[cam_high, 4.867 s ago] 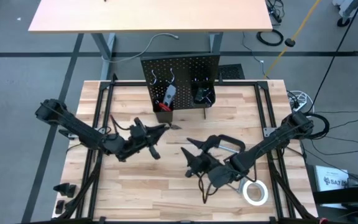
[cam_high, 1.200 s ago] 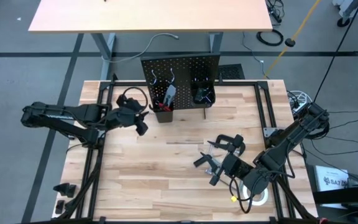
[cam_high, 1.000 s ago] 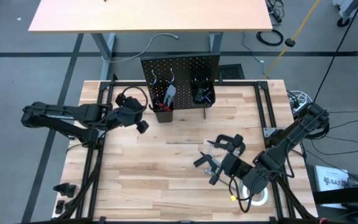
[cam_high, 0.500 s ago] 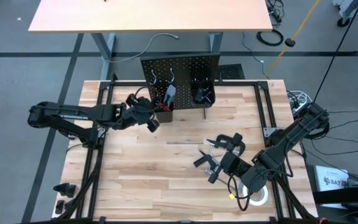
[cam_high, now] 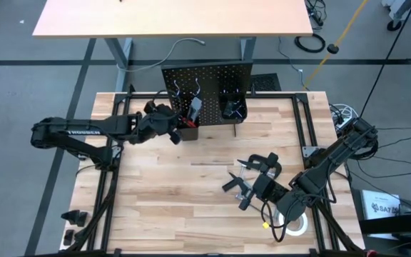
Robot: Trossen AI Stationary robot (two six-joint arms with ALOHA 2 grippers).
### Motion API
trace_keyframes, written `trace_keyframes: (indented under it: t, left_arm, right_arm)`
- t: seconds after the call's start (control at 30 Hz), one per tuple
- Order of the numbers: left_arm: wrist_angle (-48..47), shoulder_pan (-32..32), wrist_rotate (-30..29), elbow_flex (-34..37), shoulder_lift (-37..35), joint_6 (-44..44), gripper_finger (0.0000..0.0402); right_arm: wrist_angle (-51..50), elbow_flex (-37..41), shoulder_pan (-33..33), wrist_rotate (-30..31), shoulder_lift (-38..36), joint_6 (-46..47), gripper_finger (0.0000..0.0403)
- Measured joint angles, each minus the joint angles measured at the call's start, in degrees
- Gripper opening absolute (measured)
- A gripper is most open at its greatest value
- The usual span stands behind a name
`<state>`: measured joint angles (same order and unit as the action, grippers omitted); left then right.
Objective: Hang tools onto peg board
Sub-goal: Put the pliers into the left black bin on the pegboard, then move the clamp to the center of the table
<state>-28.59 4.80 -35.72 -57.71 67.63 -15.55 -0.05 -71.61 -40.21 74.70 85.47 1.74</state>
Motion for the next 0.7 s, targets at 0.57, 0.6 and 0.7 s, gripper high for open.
trace_keyframes:
  t: [0.57,0.6,0.7]
  left_arm:
    - [4.19,-13.53,3.12,-0.13,-10.77,3.65,0.0000]
    - [4.20,-15.24,3.03,-0.13,-10.73,2.98,0.0000]
    - [4.20,-20.18,1.65,-0.13,-9.39,1.80,0.0000]
  right_arm:
    - [-1.60,0.00,-0.42,0.00,0.02,1.62,0.0205]
    - [-1.62,0.00,-0.42,-0.06,0.02,2.07,0.0205]
    - [-1.58,-0.02,-0.42,-2.42,0.02,2.34,0.0205]
